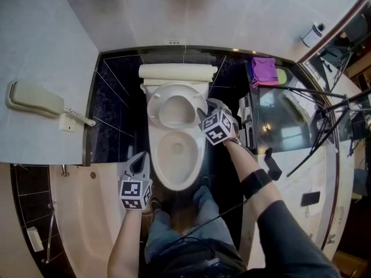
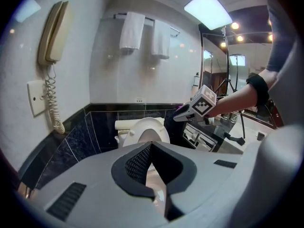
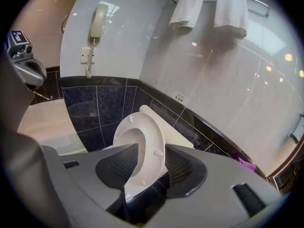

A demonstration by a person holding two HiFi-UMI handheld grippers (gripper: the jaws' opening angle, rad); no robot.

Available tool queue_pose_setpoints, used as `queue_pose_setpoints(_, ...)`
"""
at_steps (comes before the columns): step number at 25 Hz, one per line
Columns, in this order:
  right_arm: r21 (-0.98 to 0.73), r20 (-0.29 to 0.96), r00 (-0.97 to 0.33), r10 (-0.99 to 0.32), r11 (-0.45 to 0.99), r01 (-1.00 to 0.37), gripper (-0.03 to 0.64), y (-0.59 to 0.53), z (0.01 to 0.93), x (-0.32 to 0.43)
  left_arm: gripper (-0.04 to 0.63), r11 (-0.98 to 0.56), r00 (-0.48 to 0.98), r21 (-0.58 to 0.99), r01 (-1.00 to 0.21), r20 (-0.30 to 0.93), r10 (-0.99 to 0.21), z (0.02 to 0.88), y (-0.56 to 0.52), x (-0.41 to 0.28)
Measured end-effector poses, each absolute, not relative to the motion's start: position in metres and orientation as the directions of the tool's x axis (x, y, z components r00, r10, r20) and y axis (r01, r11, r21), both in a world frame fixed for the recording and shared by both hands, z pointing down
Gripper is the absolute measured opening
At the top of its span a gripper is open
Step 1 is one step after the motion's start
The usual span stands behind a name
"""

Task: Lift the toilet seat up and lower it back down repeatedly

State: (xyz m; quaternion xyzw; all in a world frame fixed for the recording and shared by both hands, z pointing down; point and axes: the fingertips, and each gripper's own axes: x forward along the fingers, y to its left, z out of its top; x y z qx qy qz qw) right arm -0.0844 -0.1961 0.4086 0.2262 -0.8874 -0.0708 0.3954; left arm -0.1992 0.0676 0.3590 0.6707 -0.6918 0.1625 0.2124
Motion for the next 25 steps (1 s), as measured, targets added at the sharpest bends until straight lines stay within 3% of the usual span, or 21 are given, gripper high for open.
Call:
queue_pose_setpoints(10, 0.358, 0.676, -0.581, -0.453, 0.892, -0.278, 0.195, -0.266, 0.486, -0.123, 0.000, 0.080, -0.043, 0.045, -0.996, 0.539, -0.841, 0.404, 0.014, -0.200)
queue_pose_setpoints(17, 0.391, 0.658, -0.603, -0.452, 0.889, -0.240, 0.159, -0.286, 0.512, -0.145, 0.000, 0.099, -0.057, 0.046, -0.994, 0.552, -0.832, 0.427, -0.006, -0.193)
queue_pose_setpoints(20, 0.419, 0.639, -0.612, -0.466, 0.878, -0.232, 0.100, -0.290, 0.512, -0.153, 0.000, 0.107, -0.061, 0.049, -0.993, 0.560, -0.826, 0.434, -0.009, -0.192)
queue_pose_setpoints(25, 0.417, 0.644, -0.614, -0.456, 0.882, -0.217, 0.094, -0.288, 0.513, -0.153, 0.000, 0.112, -0.059, 0.056, -0.992, 0.581, -0.811, 0.448, -0.008, -0.191)
